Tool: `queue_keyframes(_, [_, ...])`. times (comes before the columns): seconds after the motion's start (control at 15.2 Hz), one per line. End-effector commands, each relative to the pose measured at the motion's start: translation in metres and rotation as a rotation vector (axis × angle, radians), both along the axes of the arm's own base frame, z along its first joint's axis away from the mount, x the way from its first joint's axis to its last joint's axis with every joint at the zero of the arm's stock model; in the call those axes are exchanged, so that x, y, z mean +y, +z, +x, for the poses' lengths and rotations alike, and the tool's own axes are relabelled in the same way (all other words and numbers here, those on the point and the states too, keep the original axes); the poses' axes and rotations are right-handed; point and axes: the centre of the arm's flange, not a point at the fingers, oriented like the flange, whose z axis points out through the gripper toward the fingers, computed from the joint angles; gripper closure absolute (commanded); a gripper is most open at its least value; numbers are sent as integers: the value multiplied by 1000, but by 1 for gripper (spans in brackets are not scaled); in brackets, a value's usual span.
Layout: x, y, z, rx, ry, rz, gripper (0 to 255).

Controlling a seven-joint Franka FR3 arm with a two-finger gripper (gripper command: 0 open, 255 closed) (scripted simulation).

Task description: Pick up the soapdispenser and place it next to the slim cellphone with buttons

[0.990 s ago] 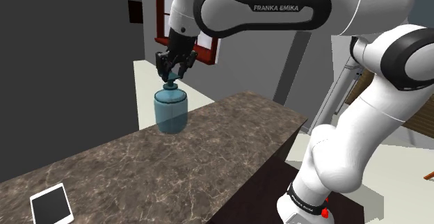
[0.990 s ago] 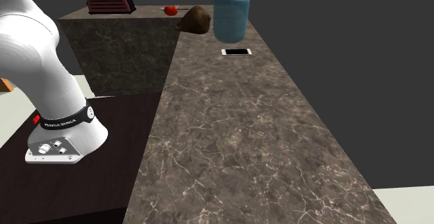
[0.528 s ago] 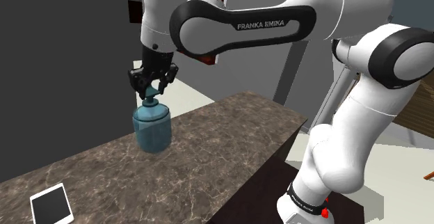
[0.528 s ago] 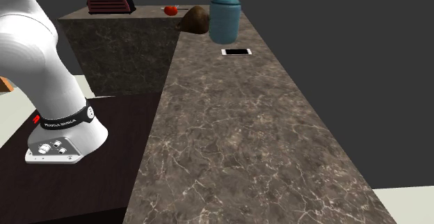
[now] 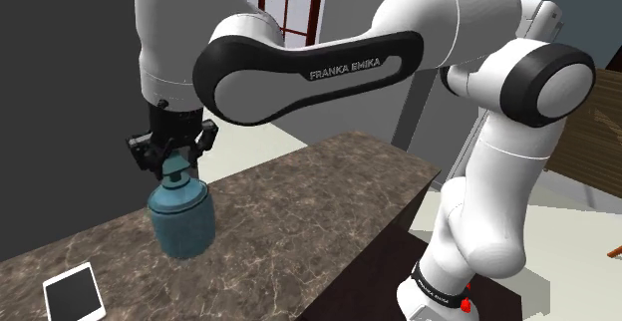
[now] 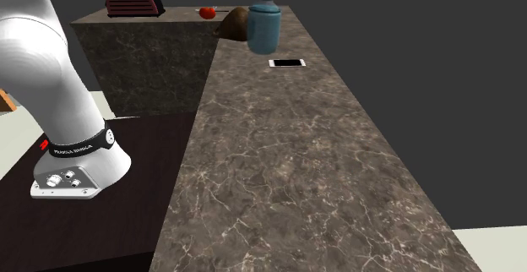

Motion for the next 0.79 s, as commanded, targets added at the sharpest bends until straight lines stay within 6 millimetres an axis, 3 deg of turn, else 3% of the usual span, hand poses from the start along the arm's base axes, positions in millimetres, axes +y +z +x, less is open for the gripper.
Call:
queue_keyframes(0.0, [23, -10, -3, -1, -1, 1, 255])
queue_keyframes(0.73, [157, -66, -15, -1, -1, 1, 255])
